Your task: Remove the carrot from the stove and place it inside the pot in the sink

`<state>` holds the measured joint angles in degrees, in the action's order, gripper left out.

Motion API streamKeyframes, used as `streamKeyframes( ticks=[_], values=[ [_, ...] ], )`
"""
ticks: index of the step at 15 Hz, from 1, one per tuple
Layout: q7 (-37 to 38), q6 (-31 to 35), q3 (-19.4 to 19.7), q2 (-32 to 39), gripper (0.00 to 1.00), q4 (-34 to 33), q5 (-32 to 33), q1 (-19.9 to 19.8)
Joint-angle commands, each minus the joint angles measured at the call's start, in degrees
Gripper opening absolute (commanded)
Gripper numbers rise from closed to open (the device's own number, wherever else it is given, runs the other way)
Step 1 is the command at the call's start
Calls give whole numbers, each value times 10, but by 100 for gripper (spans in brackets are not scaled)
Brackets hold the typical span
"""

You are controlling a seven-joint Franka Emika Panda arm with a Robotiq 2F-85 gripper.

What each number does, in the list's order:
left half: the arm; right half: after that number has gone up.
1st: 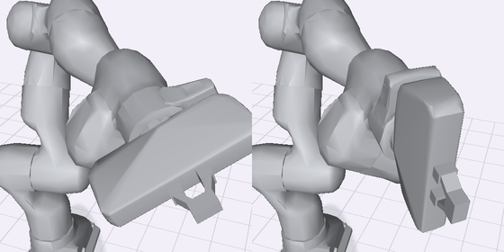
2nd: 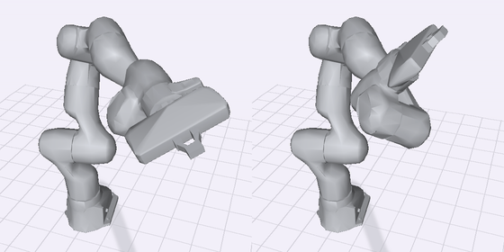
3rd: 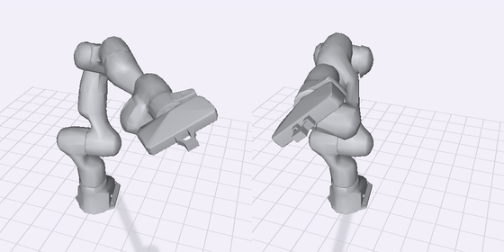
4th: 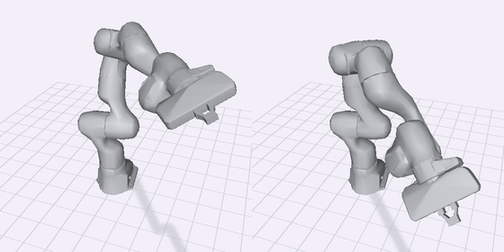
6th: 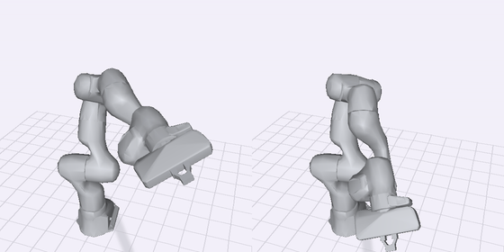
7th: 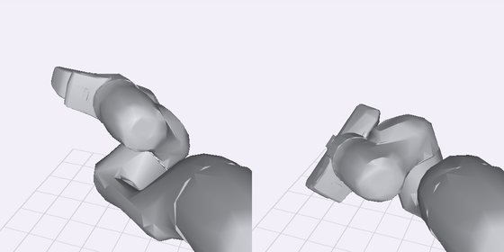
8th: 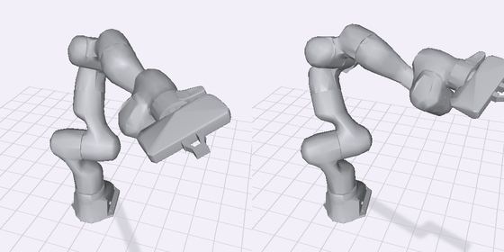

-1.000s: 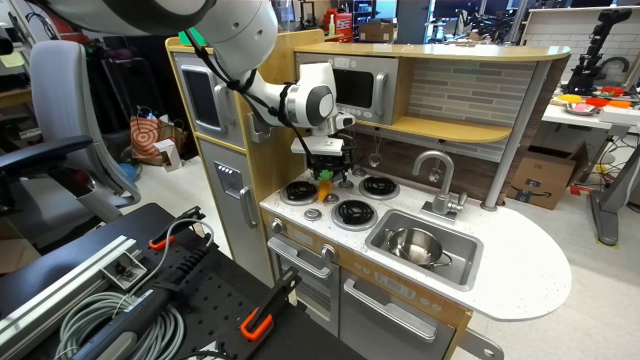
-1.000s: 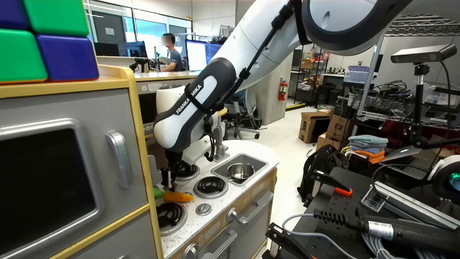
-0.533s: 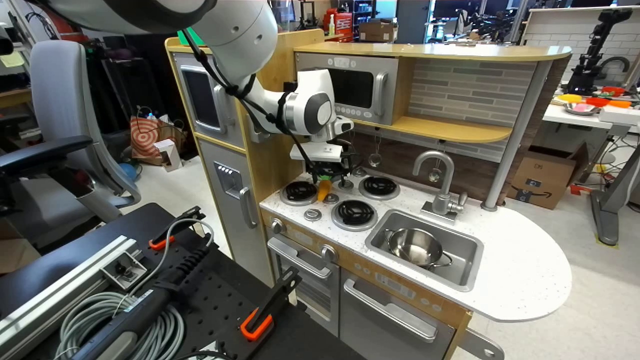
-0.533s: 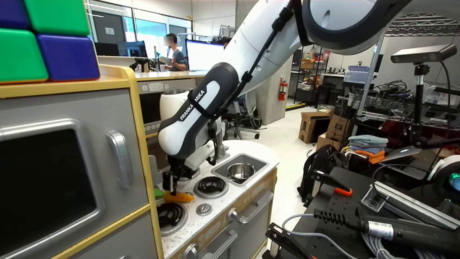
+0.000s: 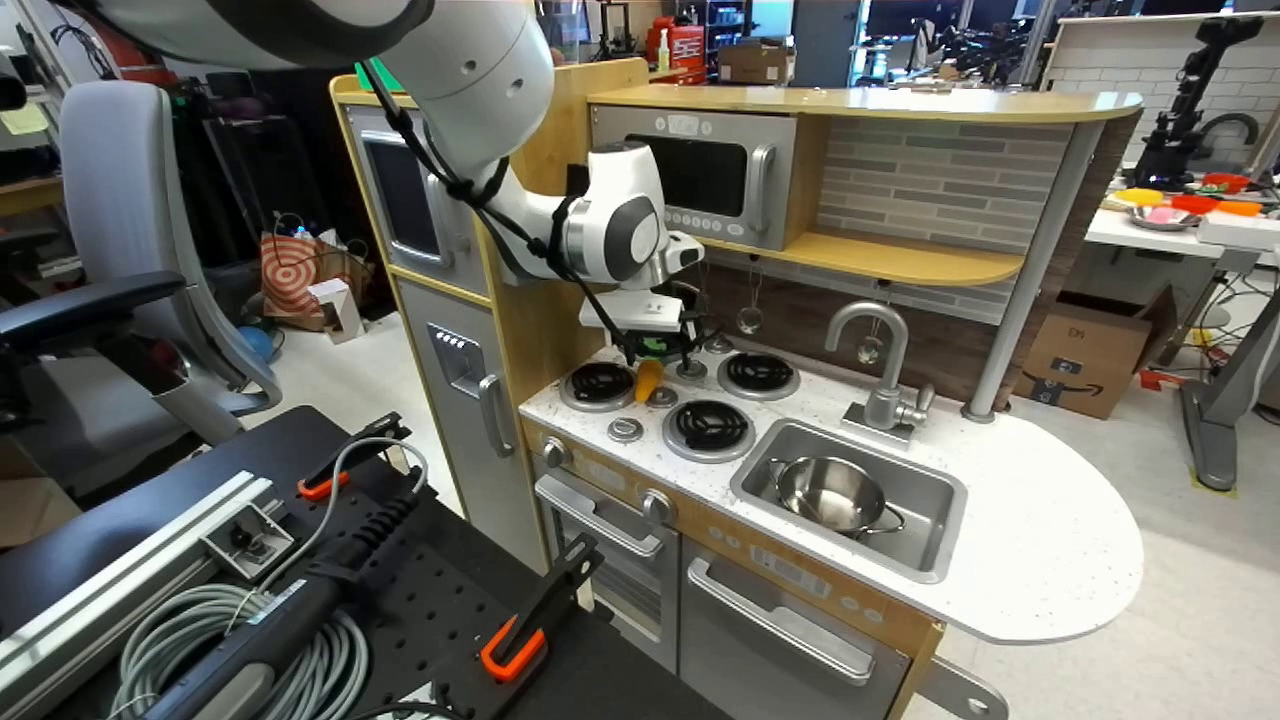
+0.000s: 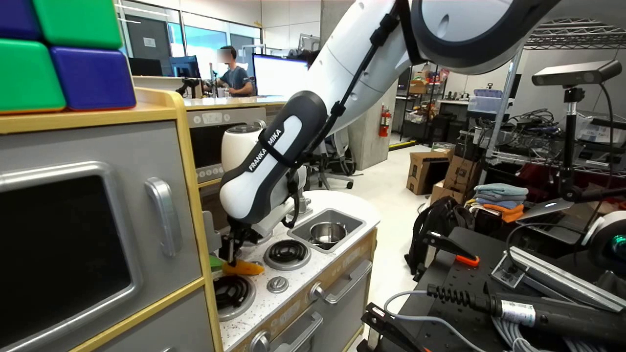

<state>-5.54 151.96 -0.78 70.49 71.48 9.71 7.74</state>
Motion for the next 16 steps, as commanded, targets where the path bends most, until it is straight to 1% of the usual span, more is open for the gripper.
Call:
streamKeyframes(
  ticks=[1, 2, 3, 4, 5, 6, 10, 14, 15, 16],
  values=[
    [-7, 27, 1, -1, 100, 25, 3, 1],
    [-7, 29, 1, -1, 100, 29, 3, 2],
    [-7, 34, 2, 0, 95, 30, 4, 3],
    [-9, 37, 1, 1, 74, 32, 4, 2],
    [-11, 42, 0, 2, 71, 32, 4, 1],
    [-15, 50, -1, 3, 69, 30, 5, 1],
    [-31, 67, -12, 1, 37, 35, 1, -7],
    [-34, 58, -16, 1, 7, 34, -4, -15],
    [-34, 60, -17, -2, 1, 36, -5, -17],
    [-34, 63, -18, -9, 0, 45, -6, -21]
  ],
)
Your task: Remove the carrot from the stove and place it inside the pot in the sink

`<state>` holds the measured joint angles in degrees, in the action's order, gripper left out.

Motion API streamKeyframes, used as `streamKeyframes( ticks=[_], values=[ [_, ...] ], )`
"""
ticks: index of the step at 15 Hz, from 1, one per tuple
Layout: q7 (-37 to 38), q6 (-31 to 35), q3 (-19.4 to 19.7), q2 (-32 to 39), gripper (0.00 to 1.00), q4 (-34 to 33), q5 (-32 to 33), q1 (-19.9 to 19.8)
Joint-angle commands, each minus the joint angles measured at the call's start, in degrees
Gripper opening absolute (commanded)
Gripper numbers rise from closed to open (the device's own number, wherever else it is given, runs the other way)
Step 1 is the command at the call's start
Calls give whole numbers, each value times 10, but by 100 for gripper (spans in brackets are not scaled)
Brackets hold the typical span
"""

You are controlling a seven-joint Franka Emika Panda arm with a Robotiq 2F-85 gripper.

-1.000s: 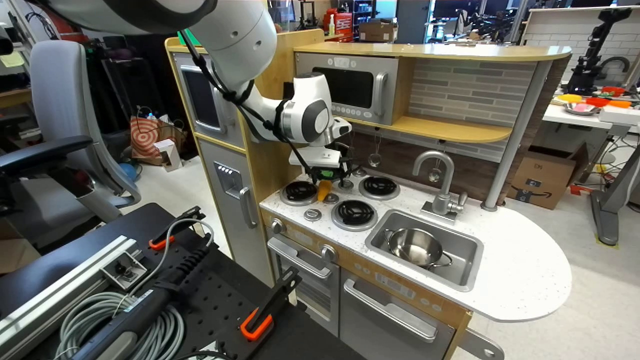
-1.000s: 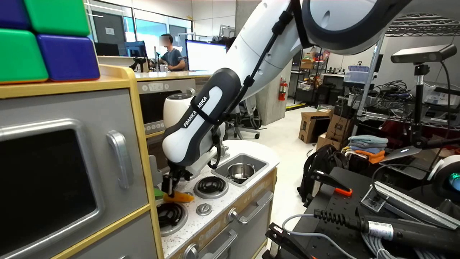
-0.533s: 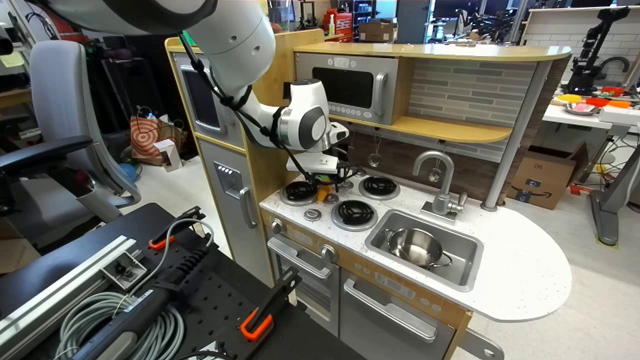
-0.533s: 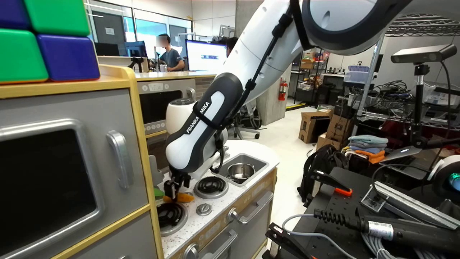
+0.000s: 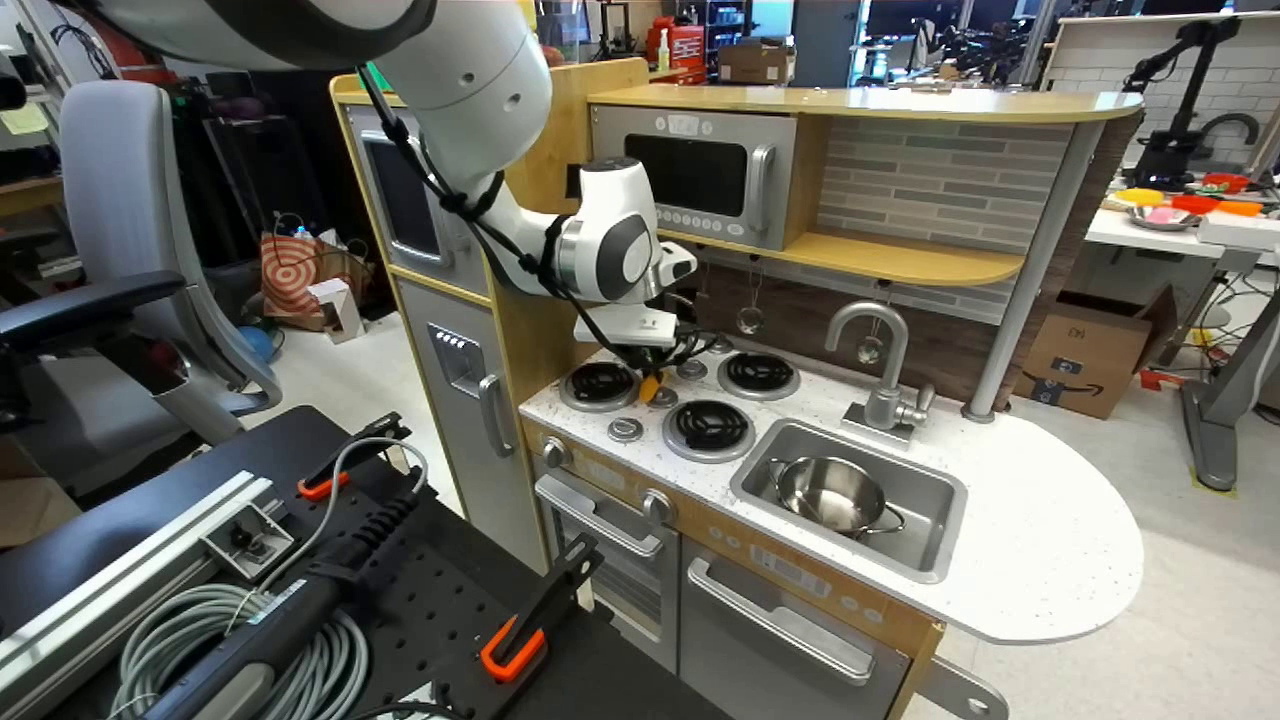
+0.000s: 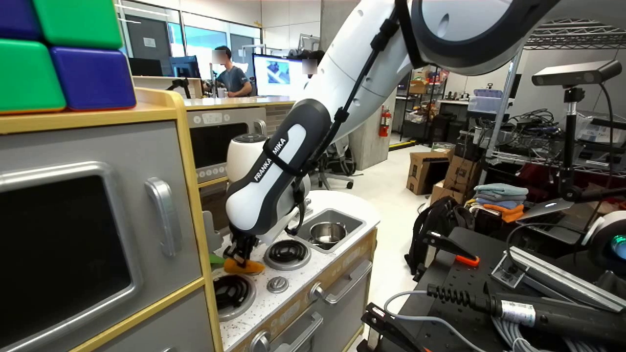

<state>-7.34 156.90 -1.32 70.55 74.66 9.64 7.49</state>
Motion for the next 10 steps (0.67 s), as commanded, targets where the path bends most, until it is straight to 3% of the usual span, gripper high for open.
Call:
streamKeyframes(
  ticks=[1, 5, 7, 10],
  values=[
    [-20, 7, -19, -23, 0, 24, -9, -26],
    [-4, 51, -42, -113, 2, 118, -38, -84],
    [26, 58, -16, -160, 2, 167, -56, -106],
    [56, 3, 16, -167, 2, 191, -67, -112]
  ],
)
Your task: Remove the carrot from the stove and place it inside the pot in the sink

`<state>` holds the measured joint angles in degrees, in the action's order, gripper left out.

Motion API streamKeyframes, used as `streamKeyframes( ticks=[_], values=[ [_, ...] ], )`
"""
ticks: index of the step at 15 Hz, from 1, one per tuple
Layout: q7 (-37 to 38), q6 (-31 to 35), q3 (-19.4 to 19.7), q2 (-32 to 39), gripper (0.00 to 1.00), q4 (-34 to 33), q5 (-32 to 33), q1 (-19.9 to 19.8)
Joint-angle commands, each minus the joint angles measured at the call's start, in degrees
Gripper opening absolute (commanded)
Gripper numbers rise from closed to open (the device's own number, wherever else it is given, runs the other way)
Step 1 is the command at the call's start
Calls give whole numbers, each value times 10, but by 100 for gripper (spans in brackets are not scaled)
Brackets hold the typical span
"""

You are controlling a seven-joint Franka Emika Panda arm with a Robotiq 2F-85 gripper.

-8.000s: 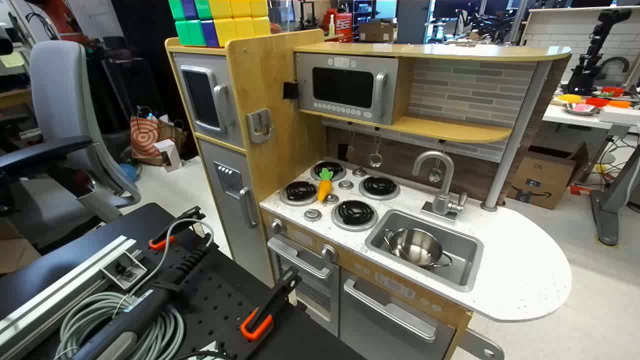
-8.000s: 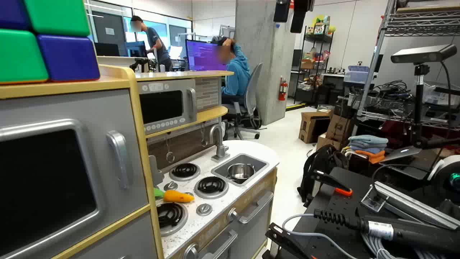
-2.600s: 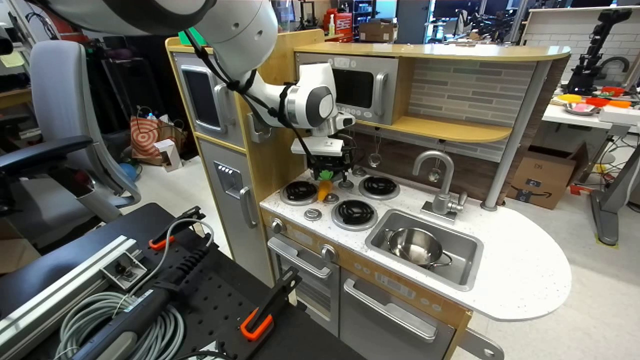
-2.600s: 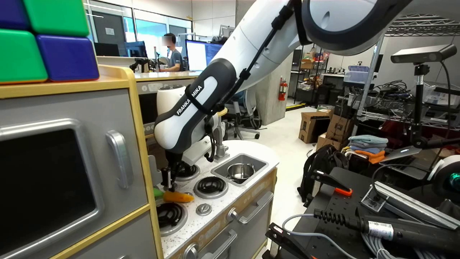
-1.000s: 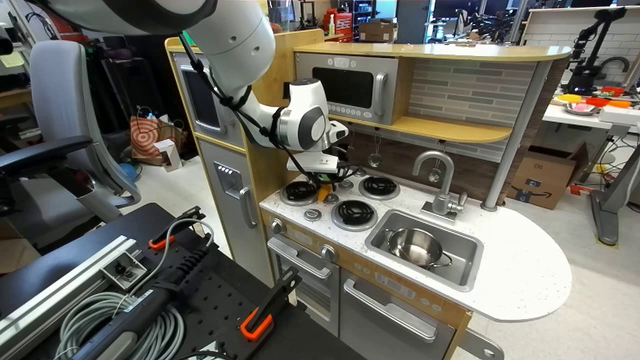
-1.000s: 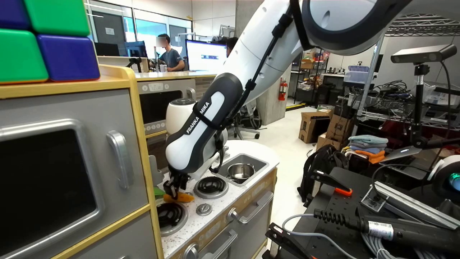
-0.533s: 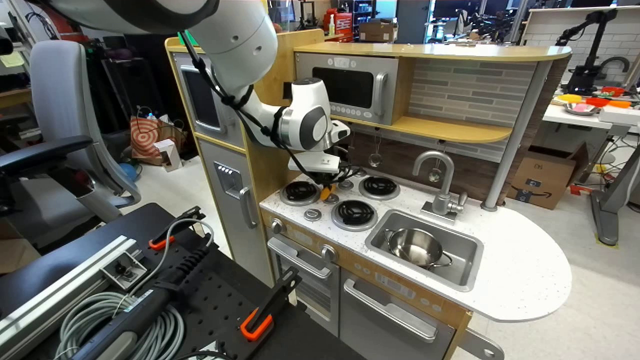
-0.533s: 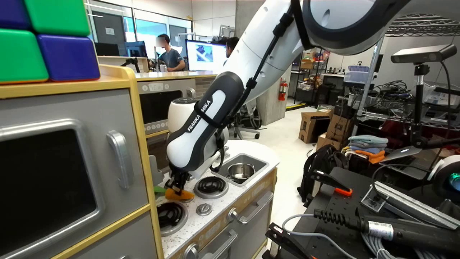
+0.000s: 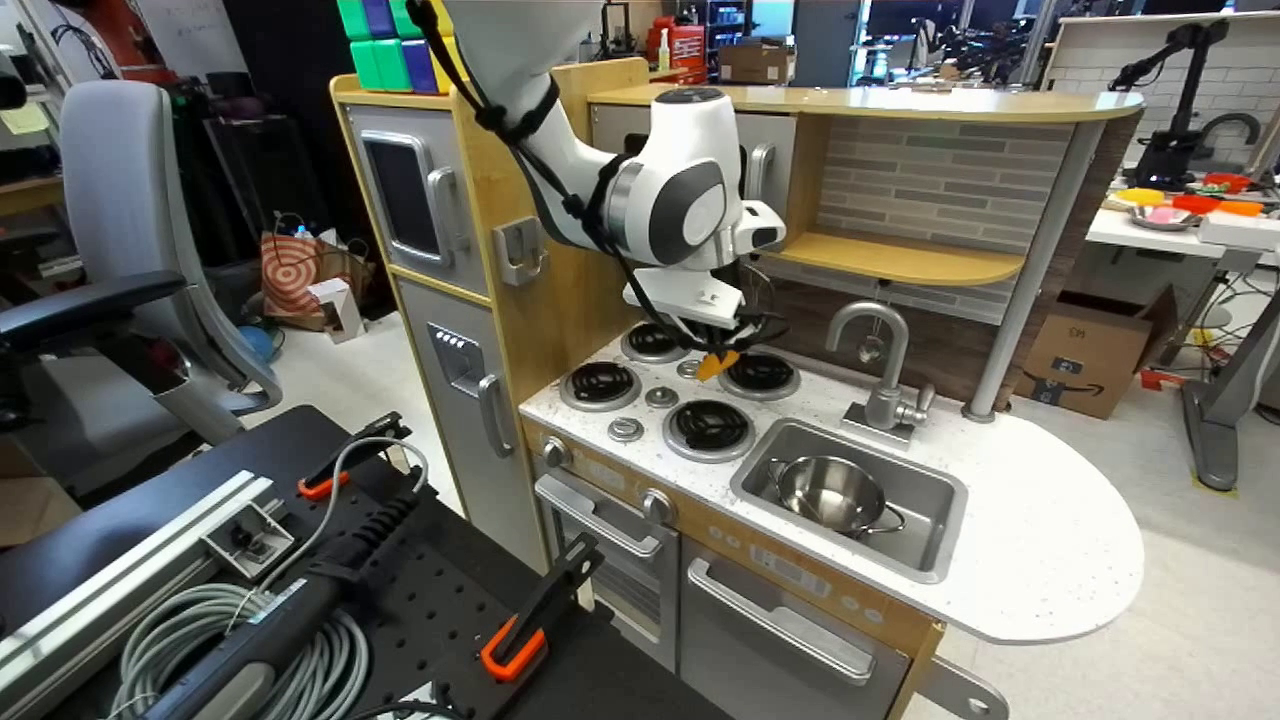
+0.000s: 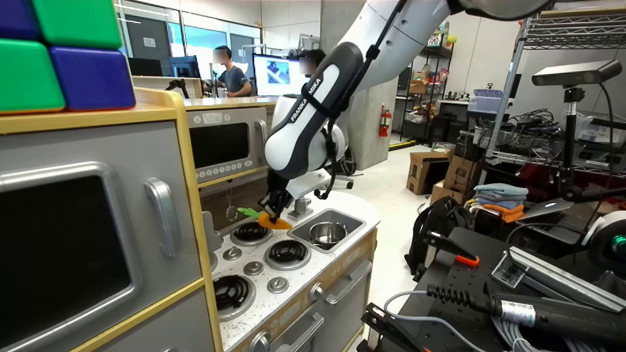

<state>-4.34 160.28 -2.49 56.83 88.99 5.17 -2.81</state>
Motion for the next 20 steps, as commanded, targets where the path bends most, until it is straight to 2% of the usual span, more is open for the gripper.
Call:
streamKeyframes(
  ticks=[1, 5, 9, 12, 17, 20],
  values=[
    [36, -46, 42, -24, 2, 47, -24, -10],
    [63, -67, 69, -12, 2, 50, -32, -25],
    [92, -40, 89, -6, 2, 56, -27, -18],
    [120, -43, 102, -1, 2, 44, -31, -18],
    [199, -31, 155, 13, 2, 6, -39, -20],
    [219, -39, 165, 19, 2, -16, -43, -16]
  ],
)
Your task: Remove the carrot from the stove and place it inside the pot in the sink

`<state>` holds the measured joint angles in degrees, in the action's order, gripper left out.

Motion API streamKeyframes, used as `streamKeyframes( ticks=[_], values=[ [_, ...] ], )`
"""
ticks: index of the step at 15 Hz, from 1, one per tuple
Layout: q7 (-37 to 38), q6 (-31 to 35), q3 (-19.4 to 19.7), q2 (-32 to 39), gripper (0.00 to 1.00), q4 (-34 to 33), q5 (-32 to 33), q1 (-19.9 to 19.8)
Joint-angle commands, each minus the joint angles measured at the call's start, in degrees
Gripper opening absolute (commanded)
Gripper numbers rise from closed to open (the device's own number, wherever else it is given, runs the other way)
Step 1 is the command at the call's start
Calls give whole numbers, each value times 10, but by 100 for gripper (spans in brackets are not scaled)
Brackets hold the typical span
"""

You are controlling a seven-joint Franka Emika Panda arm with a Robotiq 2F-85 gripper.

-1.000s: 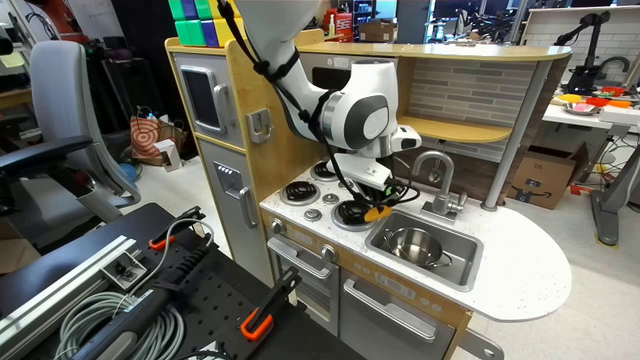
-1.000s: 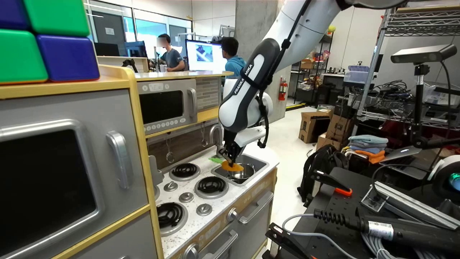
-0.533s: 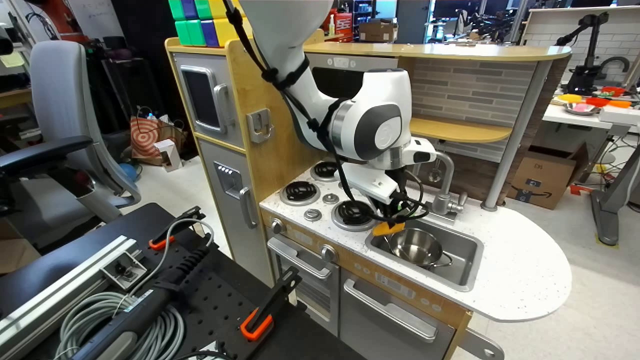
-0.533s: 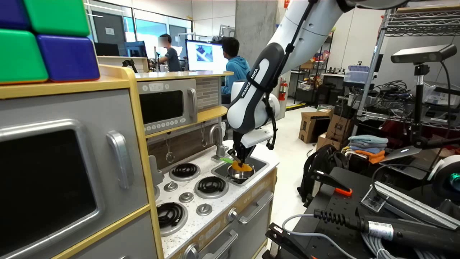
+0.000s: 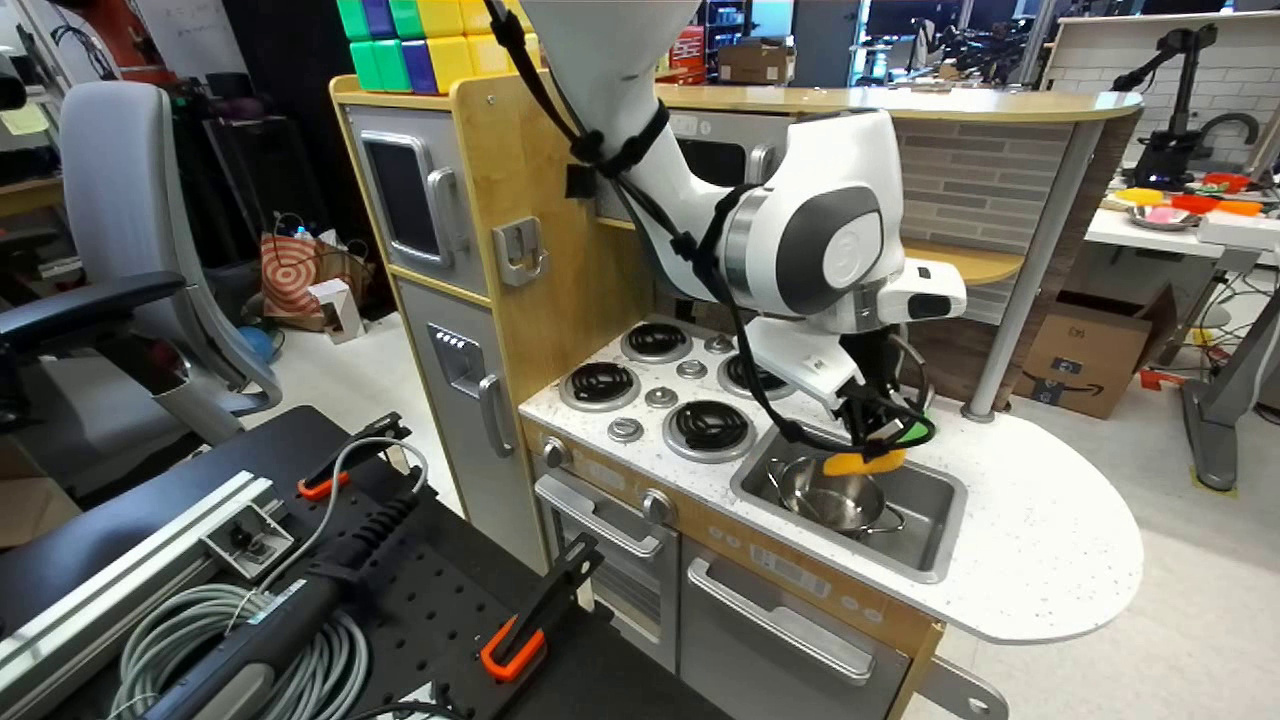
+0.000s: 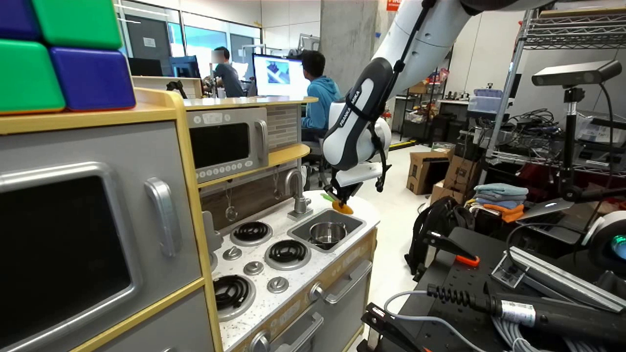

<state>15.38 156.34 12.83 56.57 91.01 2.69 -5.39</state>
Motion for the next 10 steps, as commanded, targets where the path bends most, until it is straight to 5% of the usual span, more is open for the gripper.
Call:
streamKeyframes(
  ticks=[1, 8, 9, 10],
  values=[
    [25, -6, 12, 27, 2, -44, -16, 12],
    [19, -19, -2, 66, 2, -76, -14, 26],
    [17, -21, -4, 69, 32, -78, -15, 26],
    [16, -22, -5, 72, 33, -81, -15, 27]
  ],
)
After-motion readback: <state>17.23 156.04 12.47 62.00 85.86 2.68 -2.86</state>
